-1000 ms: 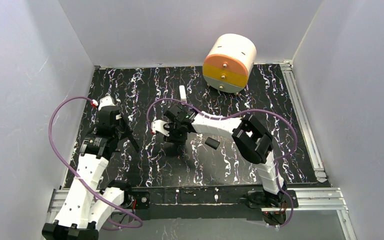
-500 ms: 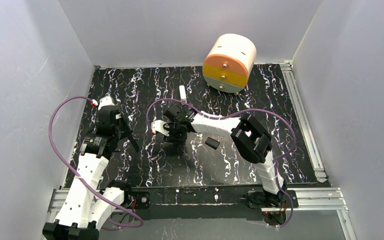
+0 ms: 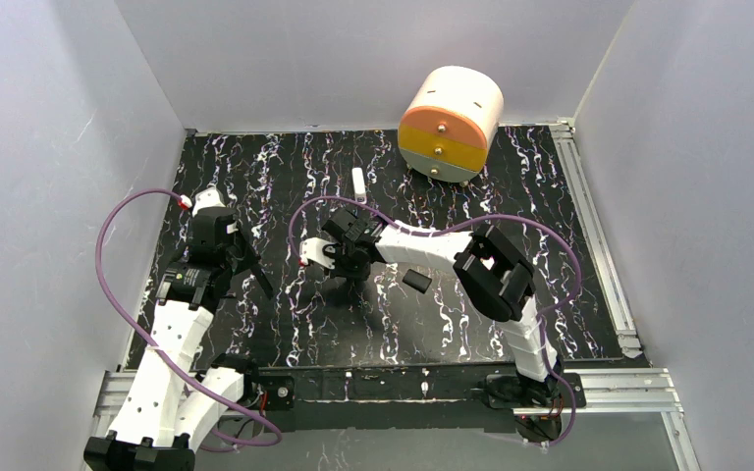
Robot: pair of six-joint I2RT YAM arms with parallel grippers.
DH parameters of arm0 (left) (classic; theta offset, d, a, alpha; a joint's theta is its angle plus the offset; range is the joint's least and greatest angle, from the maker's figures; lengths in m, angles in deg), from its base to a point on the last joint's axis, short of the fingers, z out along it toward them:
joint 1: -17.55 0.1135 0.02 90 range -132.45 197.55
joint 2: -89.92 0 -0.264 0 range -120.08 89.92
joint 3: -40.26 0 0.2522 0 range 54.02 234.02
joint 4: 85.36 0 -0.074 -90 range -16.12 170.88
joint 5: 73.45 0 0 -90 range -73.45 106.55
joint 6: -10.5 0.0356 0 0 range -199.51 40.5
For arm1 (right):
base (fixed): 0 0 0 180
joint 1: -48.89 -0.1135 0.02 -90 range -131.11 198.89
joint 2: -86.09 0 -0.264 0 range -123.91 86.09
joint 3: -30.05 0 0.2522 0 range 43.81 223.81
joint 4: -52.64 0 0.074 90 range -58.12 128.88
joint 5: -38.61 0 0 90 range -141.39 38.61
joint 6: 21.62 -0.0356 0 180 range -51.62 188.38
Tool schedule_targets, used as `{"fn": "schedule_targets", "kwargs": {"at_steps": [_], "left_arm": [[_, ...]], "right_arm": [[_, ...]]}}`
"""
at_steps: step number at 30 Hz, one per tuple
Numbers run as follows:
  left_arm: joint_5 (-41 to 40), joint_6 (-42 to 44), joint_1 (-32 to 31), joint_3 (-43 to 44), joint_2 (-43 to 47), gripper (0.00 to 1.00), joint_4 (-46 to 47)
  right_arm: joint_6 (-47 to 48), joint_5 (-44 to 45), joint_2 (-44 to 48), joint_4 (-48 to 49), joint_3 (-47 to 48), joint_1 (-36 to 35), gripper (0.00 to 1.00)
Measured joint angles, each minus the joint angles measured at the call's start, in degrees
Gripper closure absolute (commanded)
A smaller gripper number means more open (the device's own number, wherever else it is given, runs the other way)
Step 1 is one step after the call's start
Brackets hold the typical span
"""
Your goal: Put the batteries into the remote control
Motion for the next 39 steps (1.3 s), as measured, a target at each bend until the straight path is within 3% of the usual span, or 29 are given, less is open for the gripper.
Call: {"fn": "schedule_targets", "kwargs": {"at_steps": [6,10,15,17,21,23,32,39], "left_arm": [[0.2,0.0,0.0,0.0,0.0,1.00,0.0],[0.4,0.0,0.1,0.0,0.0,1.00,0.0],[0.6,-0.1,0.3,0.0,0.0,1.00,0.0],[0.6,-0.1,0.3,0.0,0.0,1.00,0.0],[0.7,-0.1,0.3,0.0,0.3,1.00,0.0],[0.8,-0.1,0.3,0.0,0.3,1.00,0.0],[2.4,0.0,0.3,0.0,0.5,1.00,0.5],[9.9,1.0,0.3,-0.3,-0.2,1.00,3.9]], "right_arm": [[-0.6,2.3,1.6,-0.2,-2.3,-0.7,0.82],[-2.7,3.9,2.1,0.0,-2.9,-1.3,0.68],[-4.5,5.8,2.4,1.0,-3.8,-1.9,0.64],[-4.8,7.0,2.5,1.2,-3.9,-2.4,0.69],[-5.0,8.1,2.5,0.8,-3.9,-3.2,0.92],[-5.3,8.5,2.5,0.4,-3.8,-3.4,0.98],[-9.3,7.5,3.9,0.4,-5.1,-3.2,0.98],[-20.1,4.8,16.3,4.6,-13.7,0.3,0.96]]}}
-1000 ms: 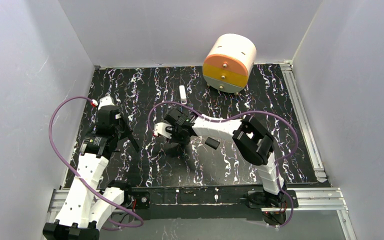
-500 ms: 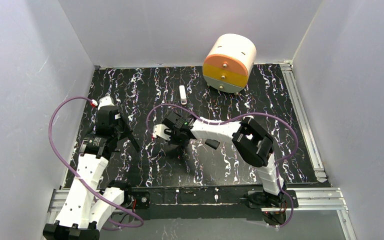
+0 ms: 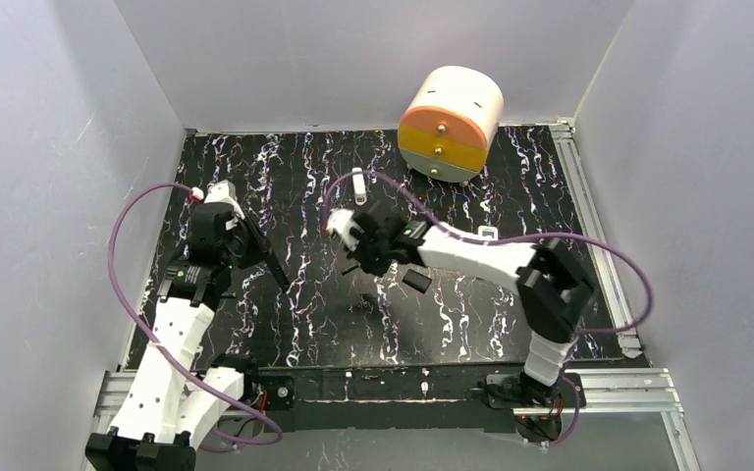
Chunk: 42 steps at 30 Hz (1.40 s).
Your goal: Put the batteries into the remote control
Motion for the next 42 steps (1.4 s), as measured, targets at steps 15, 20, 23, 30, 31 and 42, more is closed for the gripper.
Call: {"fn": "schedule_targets", "kwargs": {"at_steps": [15,20,23,30,31,42], "left_arm": [[27.7,-11.5,-3.5,-10.1,-8.3,1.00,26.0],[29.6,-16.4,-8.2,-10.8,-10.6,1.00,34.9],[29.8,-18.4,-10.8,-10.8,-12.1,1.00,37.7],[32.7,-23.3,-11.6,-10.8,-14.3,1.00,44.6],[33.3,-23.5,-11.6,-10.7,-14.4,1.00,45.2],[41.9,-26.9,-11.6,-7.5,-17.9,1.00,51.8]], "right_arm": [[-30.7,1.6,22.8,12.3,-6.8,8.2,0.94],[-40.3,-1.3,24.6,13.7,-6.8,8.3,0.94],[-44.3,-3.3,26.1,15.2,-7.1,8.5,0.94],[-48.2,-6.2,30.5,17.2,-9.2,8.5,0.93],[-48.2,-6.3,31.1,17.4,-9.7,8.5,0.93],[-47.8,-8.4,34.5,19.5,-15.3,8.5,0.93]]}}
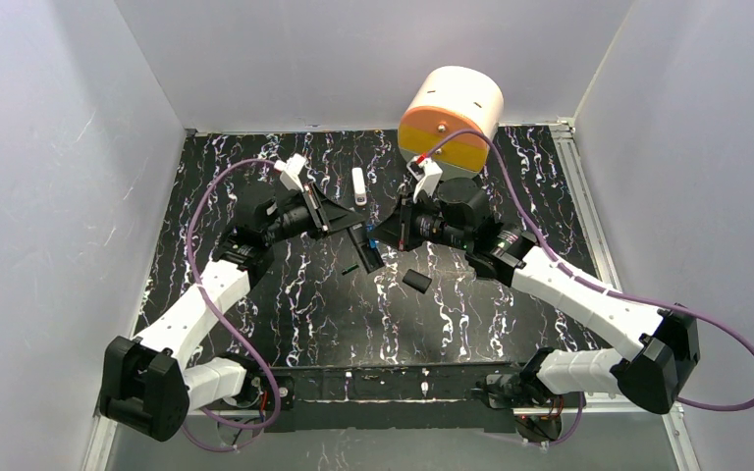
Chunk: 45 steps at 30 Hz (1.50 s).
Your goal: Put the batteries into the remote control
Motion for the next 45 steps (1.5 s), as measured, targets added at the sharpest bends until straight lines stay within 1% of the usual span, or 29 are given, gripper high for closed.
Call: {"fn": "schedule_targets", "kwargs": {"at_steps": [9,26,45], "left_arm": [[3.1,-0.9,0.0,1.9,-0.1,1.00,2.5],[2.8,-6.2,1.0,1.9,-1.0,1.00,3.4],[2.5,-12.2,1.8,2.8,-1.3,1.00,3.1]], "right_arm": [[2.1,-0.7,0.1,0.3,0.0,-0.8,0.91],[6.3,1.5,0.2,0.2,0.0,-3.0,0.90],[10.0,3.2,1.1,1.9,0.0,-4.3,0.79]]}}
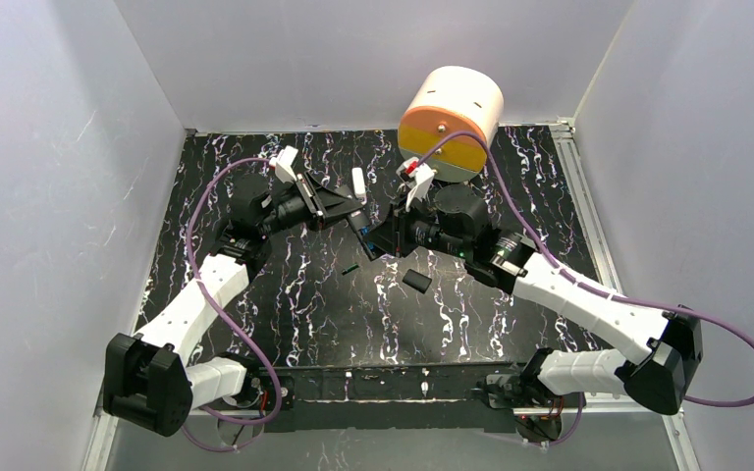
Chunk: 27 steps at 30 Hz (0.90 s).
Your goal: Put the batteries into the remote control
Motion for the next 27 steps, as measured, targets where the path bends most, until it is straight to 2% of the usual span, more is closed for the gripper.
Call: {"fn": "schedule_targets", "kwargs": {"at_steps": [15,27], "left_arm": [[0.4,-2.2,0.4,0.2,0.0,1.00,0.0],[0.2,-2.2,0.4,0.2,0.0,1.00,0.1]], "right_arm": [[0.4,1.2,0.6,0.2,0.0,-0.8,0.71],[0.2,1.9,1.1,0.1,0.0,-1.1,0.60]]}}
